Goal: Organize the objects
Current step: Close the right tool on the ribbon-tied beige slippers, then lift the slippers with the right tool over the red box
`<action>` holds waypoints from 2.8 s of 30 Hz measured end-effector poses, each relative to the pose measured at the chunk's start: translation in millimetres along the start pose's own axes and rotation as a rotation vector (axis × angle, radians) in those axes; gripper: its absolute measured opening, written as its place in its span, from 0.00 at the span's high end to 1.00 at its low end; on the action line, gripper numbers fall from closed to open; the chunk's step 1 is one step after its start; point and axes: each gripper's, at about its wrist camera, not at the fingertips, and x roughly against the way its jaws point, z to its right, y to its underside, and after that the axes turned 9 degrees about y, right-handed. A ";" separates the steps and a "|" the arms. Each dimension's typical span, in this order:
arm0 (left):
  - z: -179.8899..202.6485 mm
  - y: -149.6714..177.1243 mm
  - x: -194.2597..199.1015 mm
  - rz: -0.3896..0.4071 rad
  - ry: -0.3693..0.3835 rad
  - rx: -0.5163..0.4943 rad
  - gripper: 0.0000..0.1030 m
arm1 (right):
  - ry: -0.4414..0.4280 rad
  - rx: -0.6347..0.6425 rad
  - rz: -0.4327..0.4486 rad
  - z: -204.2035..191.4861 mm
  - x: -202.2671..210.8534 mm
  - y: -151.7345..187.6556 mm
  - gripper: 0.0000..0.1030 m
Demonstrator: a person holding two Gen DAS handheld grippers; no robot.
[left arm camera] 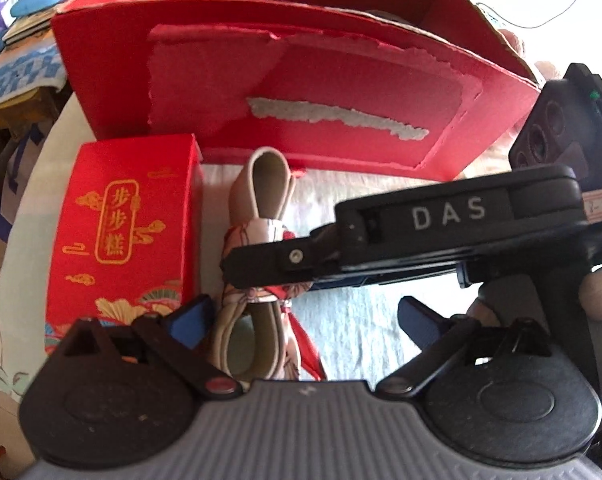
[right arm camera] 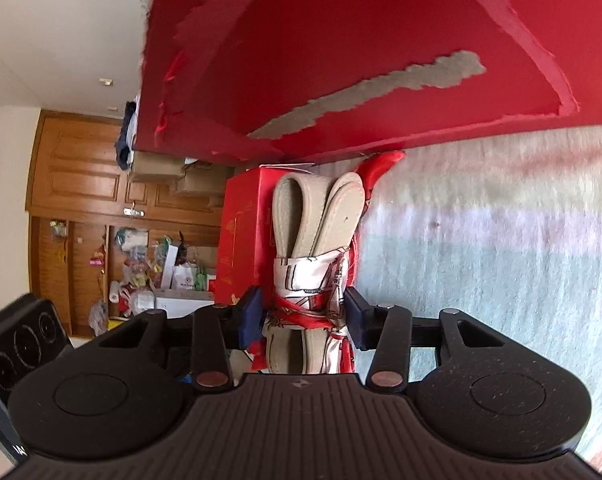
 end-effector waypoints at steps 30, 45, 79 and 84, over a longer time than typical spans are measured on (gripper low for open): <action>10.0 2.8 -12.0 -0.027 -0.009 -0.034 0.57 | -0.014 -0.006 0.118 16.6 51.3 19.8 0.77; 53.5 -21.0 37.1 0.132 0.143 -0.184 0.57 | -0.008 0.099 0.283 -37.5 100.8 17.7 0.77; -9.1 -173.7 2.7 0.140 0.157 -0.230 0.57 | 0.255 0.134 0.315 -70.5 25.1 -138.8 0.76; -15.5 -181.3 -21.4 0.051 0.147 -0.231 0.57 | 0.348 0.115 0.238 -63.4 5.8 -145.6 0.76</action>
